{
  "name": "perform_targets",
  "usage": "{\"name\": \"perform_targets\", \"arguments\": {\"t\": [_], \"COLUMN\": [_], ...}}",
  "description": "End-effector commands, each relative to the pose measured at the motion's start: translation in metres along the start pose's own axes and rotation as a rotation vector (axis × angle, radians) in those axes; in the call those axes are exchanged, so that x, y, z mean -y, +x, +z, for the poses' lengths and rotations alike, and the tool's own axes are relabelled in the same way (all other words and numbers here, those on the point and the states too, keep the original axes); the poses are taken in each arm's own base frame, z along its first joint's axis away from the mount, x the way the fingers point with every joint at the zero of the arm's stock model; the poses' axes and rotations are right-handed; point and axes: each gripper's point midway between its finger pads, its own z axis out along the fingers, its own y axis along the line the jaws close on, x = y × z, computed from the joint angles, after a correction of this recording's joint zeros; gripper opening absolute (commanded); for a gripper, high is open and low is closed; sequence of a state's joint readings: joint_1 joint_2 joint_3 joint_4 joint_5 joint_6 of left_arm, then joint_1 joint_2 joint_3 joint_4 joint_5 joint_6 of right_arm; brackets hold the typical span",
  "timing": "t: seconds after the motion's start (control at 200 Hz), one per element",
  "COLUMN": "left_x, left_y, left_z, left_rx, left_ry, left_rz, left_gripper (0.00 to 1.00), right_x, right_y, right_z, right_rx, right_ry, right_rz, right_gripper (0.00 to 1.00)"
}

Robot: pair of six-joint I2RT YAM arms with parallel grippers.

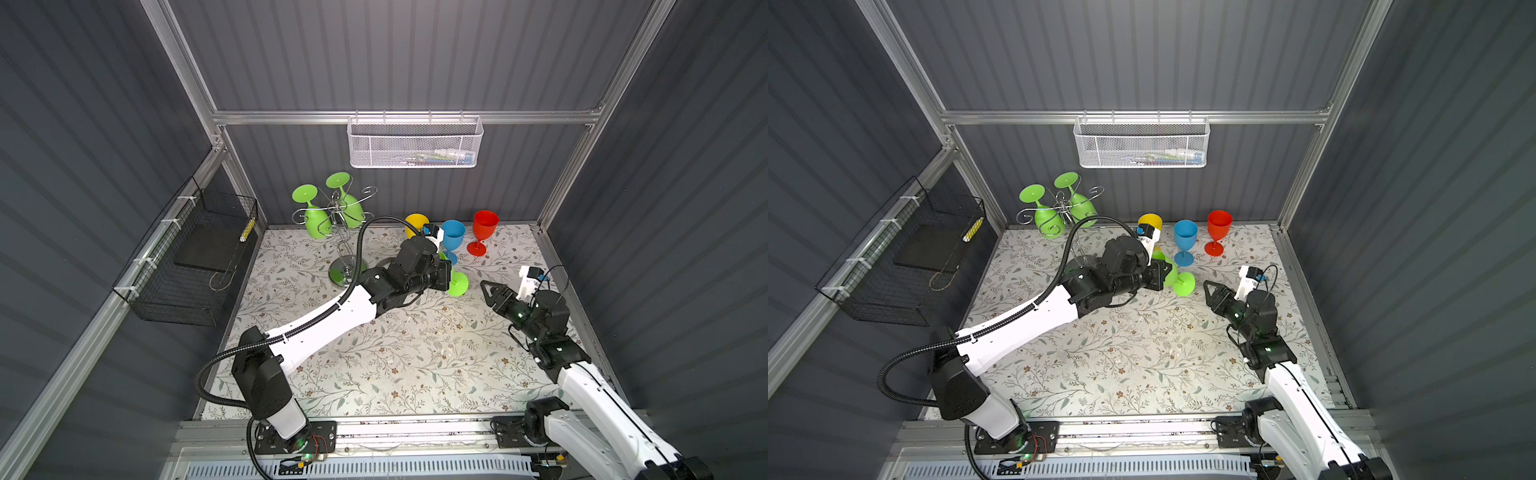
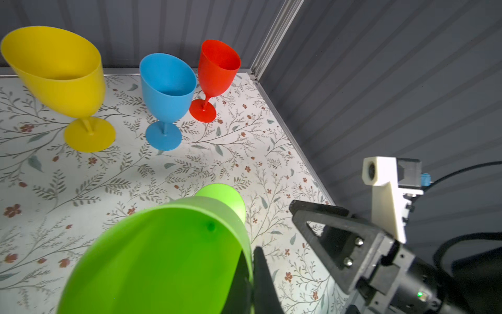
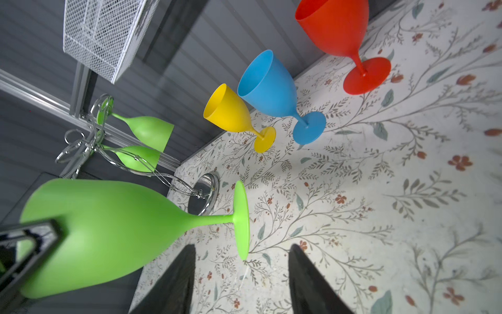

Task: Take the wine glass off the wine glass rack
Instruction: 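Lower the green glass upright beside the yellow glass with the left gripper while right withdraws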

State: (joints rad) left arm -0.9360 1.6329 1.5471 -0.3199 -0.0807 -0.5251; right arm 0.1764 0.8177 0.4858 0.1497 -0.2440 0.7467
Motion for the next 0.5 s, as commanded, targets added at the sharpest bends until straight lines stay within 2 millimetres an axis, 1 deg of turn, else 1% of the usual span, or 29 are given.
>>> {"name": "perform_targets", "arguments": {"t": [0.0, 0.125, 0.26, 0.495], "left_x": [-0.011, -0.025, -0.038, -0.059], "left_y": [-0.013, -0.007, -0.001, 0.006], "left_z": [-0.005, 0.008, 0.023, 0.05], "left_rx": [0.012, -0.024, -0.069, -0.128], "left_ry": [-0.091, -0.174, -0.266, -0.393], "left_rz": [0.06, 0.101, 0.169, 0.262], "left_gripper": [0.0, 0.0, 0.0, 0.0], "right_x": [-0.003, -0.008, -0.014, -0.012], "right_y": [-0.013, -0.018, -0.018, -0.012], "right_z": [-0.006, -0.007, -0.002, 0.002], "right_rx": [0.014, -0.011, -0.061, -0.09], "right_ry": [0.05, 0.07, 0.064, 0.064], "right_rz": [-0.021, -0.038, -0.05, -0.081], "right_gripper": [0.65, 0.71, 0.77, 0.85]}}
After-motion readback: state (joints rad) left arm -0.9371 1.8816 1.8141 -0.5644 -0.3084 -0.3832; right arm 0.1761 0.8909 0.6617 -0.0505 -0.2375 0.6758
